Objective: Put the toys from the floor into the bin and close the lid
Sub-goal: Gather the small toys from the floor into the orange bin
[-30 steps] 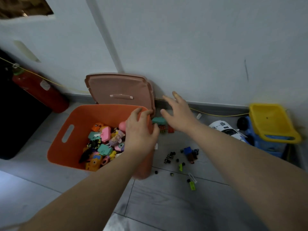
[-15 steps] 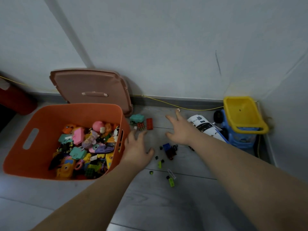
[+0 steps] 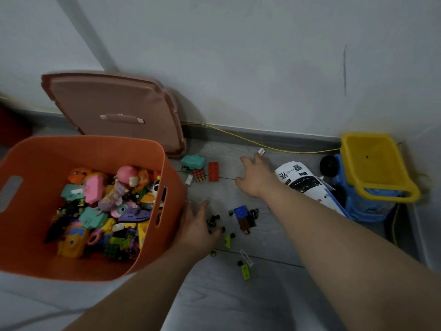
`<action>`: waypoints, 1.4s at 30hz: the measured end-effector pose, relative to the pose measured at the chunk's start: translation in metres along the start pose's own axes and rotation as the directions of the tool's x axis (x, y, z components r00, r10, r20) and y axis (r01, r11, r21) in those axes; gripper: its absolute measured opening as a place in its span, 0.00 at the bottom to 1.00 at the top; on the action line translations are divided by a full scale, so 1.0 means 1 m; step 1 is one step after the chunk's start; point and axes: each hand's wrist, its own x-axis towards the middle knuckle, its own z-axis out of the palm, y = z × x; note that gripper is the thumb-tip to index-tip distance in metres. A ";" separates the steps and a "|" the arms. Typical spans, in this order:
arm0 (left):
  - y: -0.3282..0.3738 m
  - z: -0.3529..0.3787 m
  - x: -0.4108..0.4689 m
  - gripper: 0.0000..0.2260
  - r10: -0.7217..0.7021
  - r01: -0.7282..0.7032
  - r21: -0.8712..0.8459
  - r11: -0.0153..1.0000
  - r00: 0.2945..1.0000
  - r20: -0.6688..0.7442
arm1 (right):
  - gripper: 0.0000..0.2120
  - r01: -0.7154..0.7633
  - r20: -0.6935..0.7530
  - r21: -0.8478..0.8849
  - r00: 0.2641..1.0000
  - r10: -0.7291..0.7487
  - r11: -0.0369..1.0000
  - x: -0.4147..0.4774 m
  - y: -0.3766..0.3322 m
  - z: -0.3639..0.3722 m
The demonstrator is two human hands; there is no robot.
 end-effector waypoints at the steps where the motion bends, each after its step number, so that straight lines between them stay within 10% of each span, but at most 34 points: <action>1: 0.000 0.001 0.002 0.37 -0.006 0.006 -0.005 1.000 1.000 0.009 | 0.34 -0.013 0.001 0.010 1.000 0.013 1.000 0.002 0.002 0.002; 13: 0.000 0.009 0.012 0.24 0.234 -0.196 0.181 0.964 0.947 -0.219 | 0.35 -0.023 -0.067 0.059 0.997 0.027 0.998 0.027 0.007 0.013; 24: 0.037 -0.012 0.067 0.41 0.007 0.002 0.057 0.998 0.985 -0.171 | 0.20 0.120 -0.306 0.018 0.946 -0.109 0.993 0.010 0.002 0.017; 29: 0.034 -0.023 0.082 0.36 -0.042 0.040 0.172 0.984 0.999 0.006 | 0.29 0.065 -0.072 -0.050 0.995 -0.068 0.997 0.018 0.007 0.020; 36: 0.017 -0.008 0.048 0.07 0.293 -0.258 0.217 0.941 0.945 -0.149 | 0.19 0.305 -0.159 0.061 0.943 -0.292 0.950 0.017 -0.003 0.038; 42: 0.014 -0.016 0.058 0.05 0.209 -0.209 0.036 0.977 0.921 -0.329 | 0.23 0.423 0.113 -0.119 0.905 -0.411 0.898 0.011 -0.016 0.039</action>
